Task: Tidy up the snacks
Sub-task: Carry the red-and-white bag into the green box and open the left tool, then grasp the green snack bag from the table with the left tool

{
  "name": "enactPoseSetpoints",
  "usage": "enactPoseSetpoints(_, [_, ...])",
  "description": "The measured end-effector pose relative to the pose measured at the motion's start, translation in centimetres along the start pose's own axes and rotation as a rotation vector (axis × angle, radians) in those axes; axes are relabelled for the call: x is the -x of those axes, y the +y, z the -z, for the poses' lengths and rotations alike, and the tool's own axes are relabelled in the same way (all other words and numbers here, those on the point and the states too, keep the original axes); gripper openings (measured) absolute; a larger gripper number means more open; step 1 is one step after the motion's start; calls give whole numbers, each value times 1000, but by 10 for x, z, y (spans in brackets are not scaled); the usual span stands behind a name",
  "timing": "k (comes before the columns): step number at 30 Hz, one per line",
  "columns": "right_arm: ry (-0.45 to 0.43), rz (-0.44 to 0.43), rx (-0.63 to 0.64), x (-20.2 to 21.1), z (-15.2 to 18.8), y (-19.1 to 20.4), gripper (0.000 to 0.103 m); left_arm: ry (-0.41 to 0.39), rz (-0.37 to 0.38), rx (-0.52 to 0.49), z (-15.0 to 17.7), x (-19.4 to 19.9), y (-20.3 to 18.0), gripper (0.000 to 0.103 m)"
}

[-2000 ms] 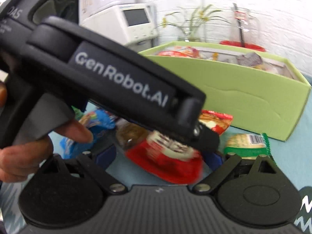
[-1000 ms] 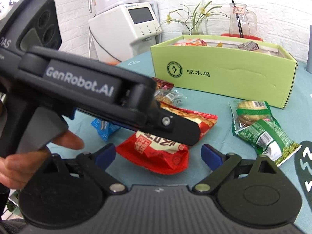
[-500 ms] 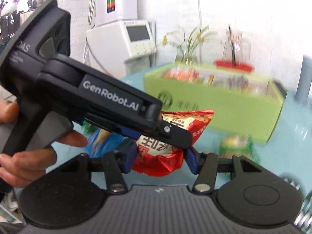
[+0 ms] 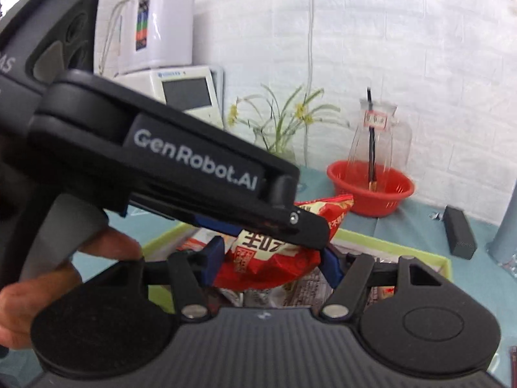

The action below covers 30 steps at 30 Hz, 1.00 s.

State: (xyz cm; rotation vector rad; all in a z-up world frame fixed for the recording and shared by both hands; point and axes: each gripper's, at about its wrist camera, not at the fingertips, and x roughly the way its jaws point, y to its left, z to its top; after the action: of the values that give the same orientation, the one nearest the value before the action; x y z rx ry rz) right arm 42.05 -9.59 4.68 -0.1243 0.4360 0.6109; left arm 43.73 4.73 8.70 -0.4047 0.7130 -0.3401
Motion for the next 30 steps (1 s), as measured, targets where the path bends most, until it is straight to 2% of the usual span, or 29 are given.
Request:
enactPoseSetpoints(3, [64, -8, -34, -20, 4, -11, 77, 7, -26, -10, -1, -9, 9, 56])
enactPoseSetpoints(5, [41, 6, -23, -15, 5, -15, 81, -37, -16, -11, -8, 0, 10, 63])
enactPoseSetpoints(6, [19, 24, -22, -9, 3, -16, 91, -72, -5, -9, -13, 10, 7, 72])
enactPoseSetpoints(8, [-32, 45, -24, 5, -2, -19, 98, -126, 17, -18, -17, 27, 0, 80])
enactPoseSetpoints(10, [-69, 51, -41, 20, -6, -22, 100, -157, 25, -54, -14, 44, -11, 80])
enactPoseSetpoints(14, [-97, 52, -74, 46, -7, -23, 100, -165, 33, -82, 11, 73, -26, 83])
enactPoseSetpoints(17, [-67, 28, -105, 68, 7, -23, 100, -163, 46, -75, 38, 94, -28, 86])
enactPoseSetpoints(19, [-12, 45, -92, 87, 26, -22, 100, -159, 58, -51, 60, 101, -27, 89])
enactPoseSetpoints(21, [57, 109, -71, 105, 53, -21, 100, -130, 77, -18, 80, 97, -26, 89])
enactPoseSetpoints(23, [108, 156, -91, 115, 77, -26, 101, -60, 107, 24, 98, 80, -25, 88])
enactPoseSetpoints(27, [175, 112, -208, 119, 118, -35, 101, 166, 134, 100, 128, 23, -29, 75])
enactPoseSetpoints(29, [204, 88, -200, 118, 131, -27, 100, 224, 117, 101, 139, 3, -34, 72])
enactPoseSetpoints(30, [220, 77, -191, 115, 134, -22, 100, 242, 94, 99, 142, -5, -36, 66])
